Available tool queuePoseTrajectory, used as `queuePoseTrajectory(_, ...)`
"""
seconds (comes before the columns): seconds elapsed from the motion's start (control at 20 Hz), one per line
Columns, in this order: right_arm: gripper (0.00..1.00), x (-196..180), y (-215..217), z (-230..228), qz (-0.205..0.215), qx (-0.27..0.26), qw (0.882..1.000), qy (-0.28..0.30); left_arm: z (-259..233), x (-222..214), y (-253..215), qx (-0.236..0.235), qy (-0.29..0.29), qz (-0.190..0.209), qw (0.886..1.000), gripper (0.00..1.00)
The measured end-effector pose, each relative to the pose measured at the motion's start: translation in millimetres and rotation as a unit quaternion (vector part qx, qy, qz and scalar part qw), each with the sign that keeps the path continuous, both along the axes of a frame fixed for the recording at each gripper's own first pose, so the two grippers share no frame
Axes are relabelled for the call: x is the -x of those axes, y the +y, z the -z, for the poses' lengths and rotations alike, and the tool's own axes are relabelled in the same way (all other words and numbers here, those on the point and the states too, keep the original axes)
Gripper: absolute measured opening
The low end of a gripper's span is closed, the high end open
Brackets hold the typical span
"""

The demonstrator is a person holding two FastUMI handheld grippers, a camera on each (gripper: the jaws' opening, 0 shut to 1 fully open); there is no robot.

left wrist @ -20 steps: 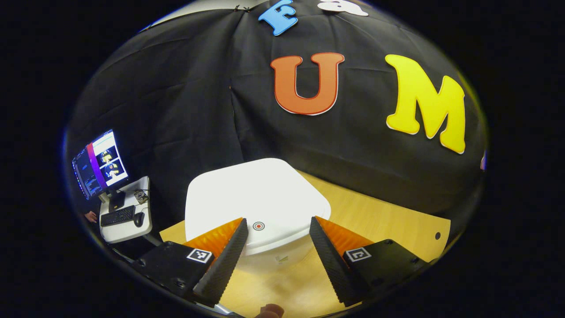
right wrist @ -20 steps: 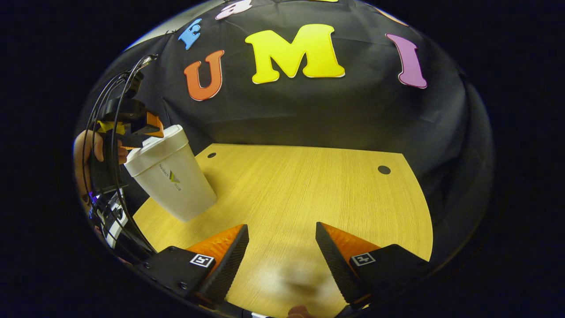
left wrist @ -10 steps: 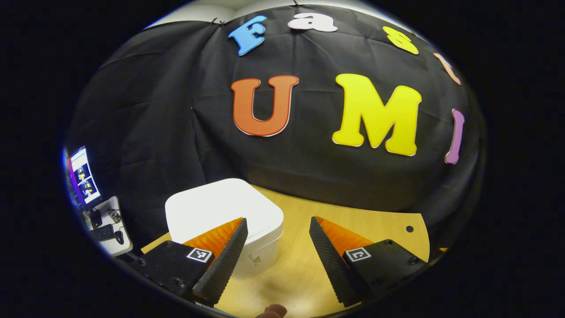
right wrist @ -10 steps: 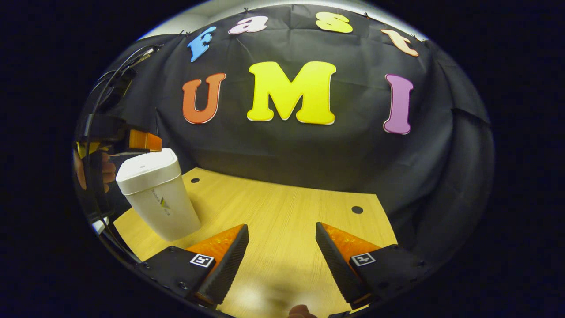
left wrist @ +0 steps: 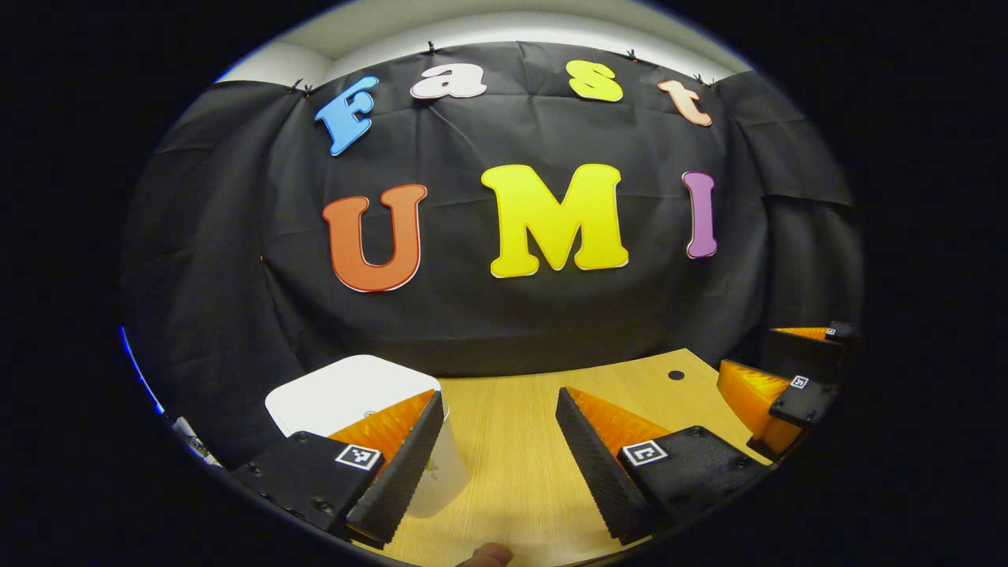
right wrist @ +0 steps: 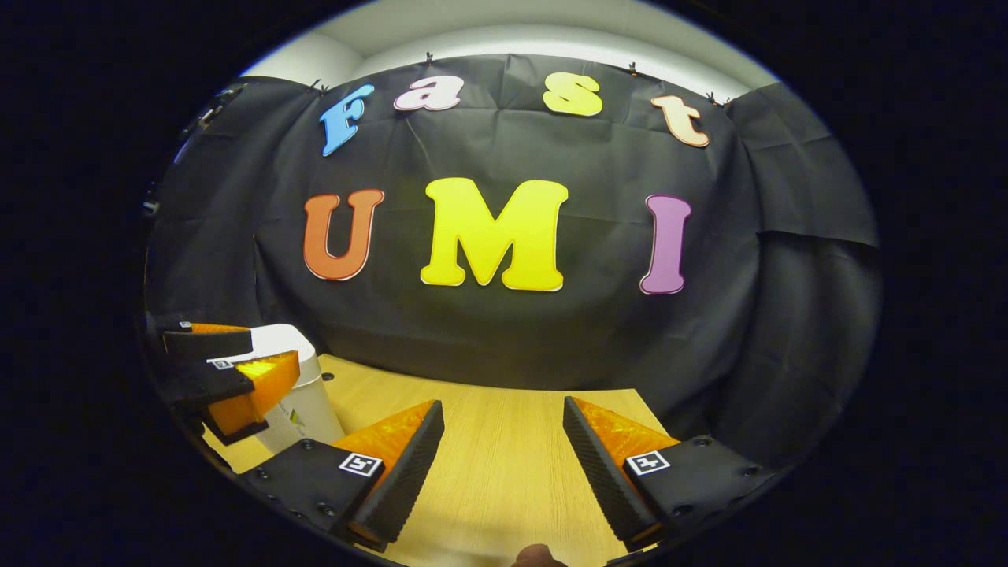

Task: Press the lid of the desktop garbage bin to open it, pick up the crumpled paper on the desktop and throw it into the bin, then pick up the pop can on the desktop and drop it into the bin, and finally close the garbage bin lid.

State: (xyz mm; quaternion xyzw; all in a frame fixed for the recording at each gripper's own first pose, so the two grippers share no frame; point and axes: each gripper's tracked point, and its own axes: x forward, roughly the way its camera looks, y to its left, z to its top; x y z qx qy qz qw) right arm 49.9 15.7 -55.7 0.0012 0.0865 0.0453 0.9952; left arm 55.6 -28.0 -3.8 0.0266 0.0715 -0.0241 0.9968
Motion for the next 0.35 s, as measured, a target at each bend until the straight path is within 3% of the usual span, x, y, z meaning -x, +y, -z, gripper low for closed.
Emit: queuePoseTrajectory(0.35, 0.96, 17.5, 7.1, -12.0, 0.024, -0.002, 0.999, -0.025, -7.7, 21.2, 7.7, -0.003, -0.03, 0.022, 0.999, 0.95)
